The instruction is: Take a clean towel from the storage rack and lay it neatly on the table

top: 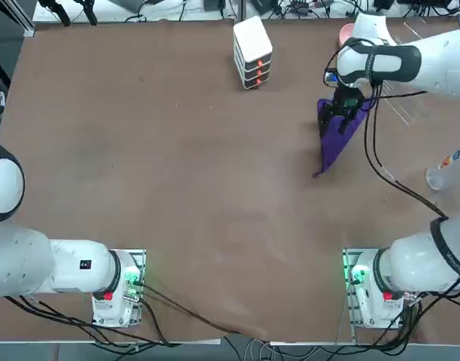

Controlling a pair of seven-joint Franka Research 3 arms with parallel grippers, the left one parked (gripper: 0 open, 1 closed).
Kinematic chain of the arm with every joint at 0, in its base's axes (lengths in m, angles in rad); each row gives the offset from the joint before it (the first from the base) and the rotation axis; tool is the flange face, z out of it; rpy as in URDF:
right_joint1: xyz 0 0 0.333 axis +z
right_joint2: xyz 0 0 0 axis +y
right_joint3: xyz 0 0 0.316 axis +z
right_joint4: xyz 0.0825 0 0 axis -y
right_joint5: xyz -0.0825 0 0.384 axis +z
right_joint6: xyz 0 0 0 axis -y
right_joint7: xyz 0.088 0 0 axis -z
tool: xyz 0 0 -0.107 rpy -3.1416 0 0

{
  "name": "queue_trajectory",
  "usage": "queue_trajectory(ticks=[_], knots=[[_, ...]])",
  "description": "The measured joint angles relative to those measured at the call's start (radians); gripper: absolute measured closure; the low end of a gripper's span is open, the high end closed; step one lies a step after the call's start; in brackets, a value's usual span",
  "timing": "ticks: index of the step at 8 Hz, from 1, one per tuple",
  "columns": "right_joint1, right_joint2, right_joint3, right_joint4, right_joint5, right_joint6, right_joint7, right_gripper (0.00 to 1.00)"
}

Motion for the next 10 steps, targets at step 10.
queue_trajectory(ticks=[10], knots=[[0.130, 0.366, 0.004, 0.425, -0.601, 0.166, 0.977, 0.41]])
